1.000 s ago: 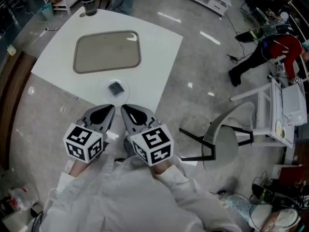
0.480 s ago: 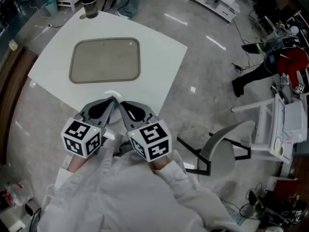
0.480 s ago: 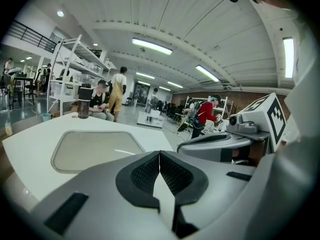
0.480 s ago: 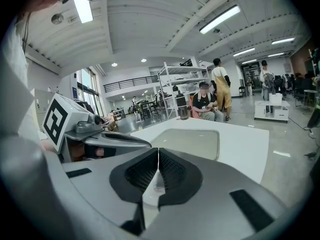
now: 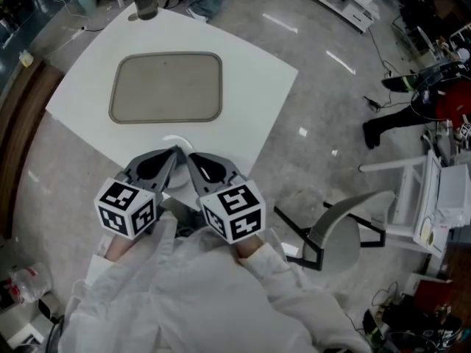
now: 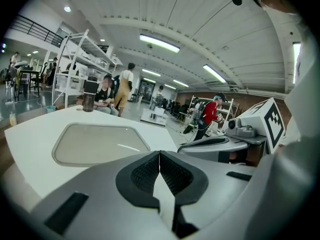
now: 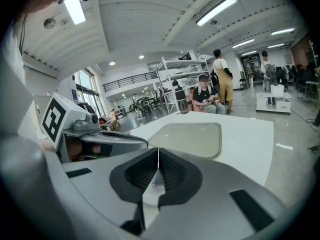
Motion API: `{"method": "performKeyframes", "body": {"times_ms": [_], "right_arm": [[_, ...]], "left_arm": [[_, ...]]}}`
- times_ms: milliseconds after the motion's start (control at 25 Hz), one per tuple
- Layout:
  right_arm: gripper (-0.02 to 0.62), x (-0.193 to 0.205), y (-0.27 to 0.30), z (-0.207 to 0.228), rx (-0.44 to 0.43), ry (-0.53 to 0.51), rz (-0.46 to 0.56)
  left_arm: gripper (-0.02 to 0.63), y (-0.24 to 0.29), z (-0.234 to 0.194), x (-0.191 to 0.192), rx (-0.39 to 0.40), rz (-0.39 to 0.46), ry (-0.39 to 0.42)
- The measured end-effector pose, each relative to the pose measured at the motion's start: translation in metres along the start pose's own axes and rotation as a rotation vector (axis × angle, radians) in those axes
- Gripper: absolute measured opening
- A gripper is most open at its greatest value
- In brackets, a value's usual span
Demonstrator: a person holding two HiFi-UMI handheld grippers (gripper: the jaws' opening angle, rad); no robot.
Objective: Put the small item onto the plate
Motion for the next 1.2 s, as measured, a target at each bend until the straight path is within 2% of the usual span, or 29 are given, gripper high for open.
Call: {"method": "performKeyframes", "body": {"times_ms": [480, 720, 1200], "right_arm": [[0.015, -0.008, 0.005, -0.003, 0.036, 0.028, 0.002], [0.015, 0.002, 0.013, -0.012, 0.037, 0.065, -0.026], [0.015, 0.016, 0.018, -0.015, 0.092, 0.121, -0.078]], "left_arm": [[0.011, -0.007, -0.01, -0.006, 0.026, -0.021, -0.009], [0.011, -0.013, -0.015, -0.001, 0.04, -0.055, -0.006], [0.011, -0.023, -0.035, 0.012, 0.06, -0.072, -0.078]]}}
Point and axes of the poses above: the fingertips, and each gripper's own axes: y forward along the fingers, z to its right, x out of its underside, the point moved 5 cm from there along -y, backward along the fingers, and after that the axes turned 3 degrees about x, right-handed, at the moved point
